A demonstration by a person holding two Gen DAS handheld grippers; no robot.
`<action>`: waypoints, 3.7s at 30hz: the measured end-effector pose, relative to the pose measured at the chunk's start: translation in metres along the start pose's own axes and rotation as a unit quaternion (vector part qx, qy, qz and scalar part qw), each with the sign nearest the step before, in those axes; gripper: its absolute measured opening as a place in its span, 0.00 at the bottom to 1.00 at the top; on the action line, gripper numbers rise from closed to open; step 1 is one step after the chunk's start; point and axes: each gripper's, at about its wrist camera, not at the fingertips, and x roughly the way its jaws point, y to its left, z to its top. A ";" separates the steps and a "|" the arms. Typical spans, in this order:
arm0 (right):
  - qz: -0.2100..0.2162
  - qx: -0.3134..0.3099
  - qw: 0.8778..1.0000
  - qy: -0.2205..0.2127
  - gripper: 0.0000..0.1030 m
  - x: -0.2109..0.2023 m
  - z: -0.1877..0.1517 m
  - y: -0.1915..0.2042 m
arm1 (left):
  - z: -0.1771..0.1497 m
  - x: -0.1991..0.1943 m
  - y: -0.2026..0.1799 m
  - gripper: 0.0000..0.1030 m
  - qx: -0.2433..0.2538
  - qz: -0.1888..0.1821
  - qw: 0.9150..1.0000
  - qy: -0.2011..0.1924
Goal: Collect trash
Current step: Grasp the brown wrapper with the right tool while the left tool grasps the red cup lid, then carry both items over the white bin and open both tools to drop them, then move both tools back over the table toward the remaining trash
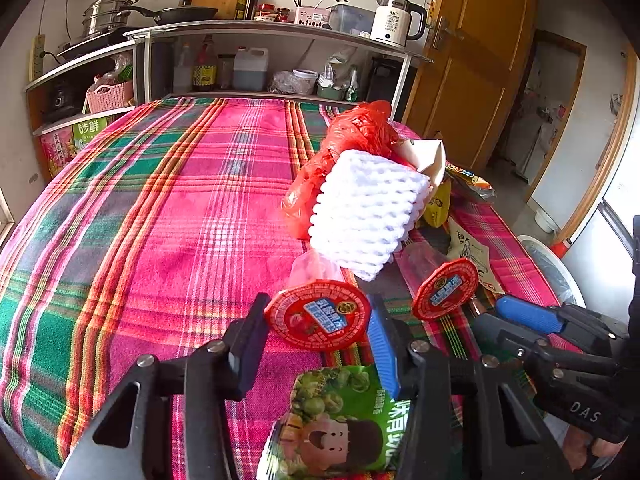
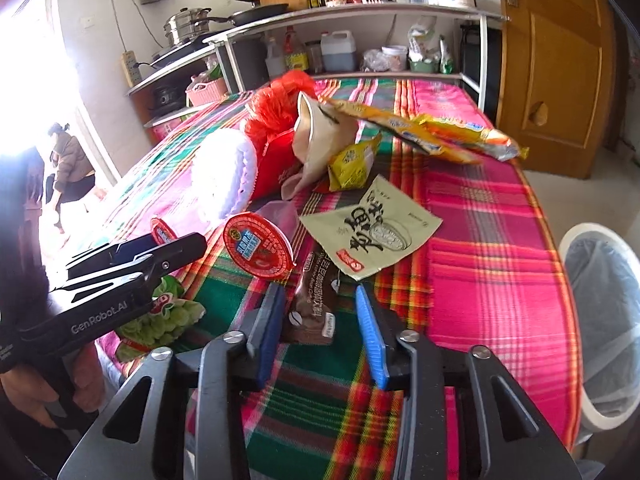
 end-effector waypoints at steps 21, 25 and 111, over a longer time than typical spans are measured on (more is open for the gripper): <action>0.018 0.010 1.000 -0.020 0.25 -0.042 -0.021 0.000 | 0.001 -0.041 -0.005 0.46 -0.002 0.006 0.999 -0.040; 0.018 0.013 0.999 -0.033 0.25 -0.055 -0.024 -0.003 | 0.001 -0.052 -0.010 0.46 0.002 0.003 0.999 -0.050; -0.116 0.174 0.972 -0.105 0.35 -0.151 -0.073 -0.159 | 0.012 -0.008 -0.217 0.57 0.135 -0.214 0.967 -0.016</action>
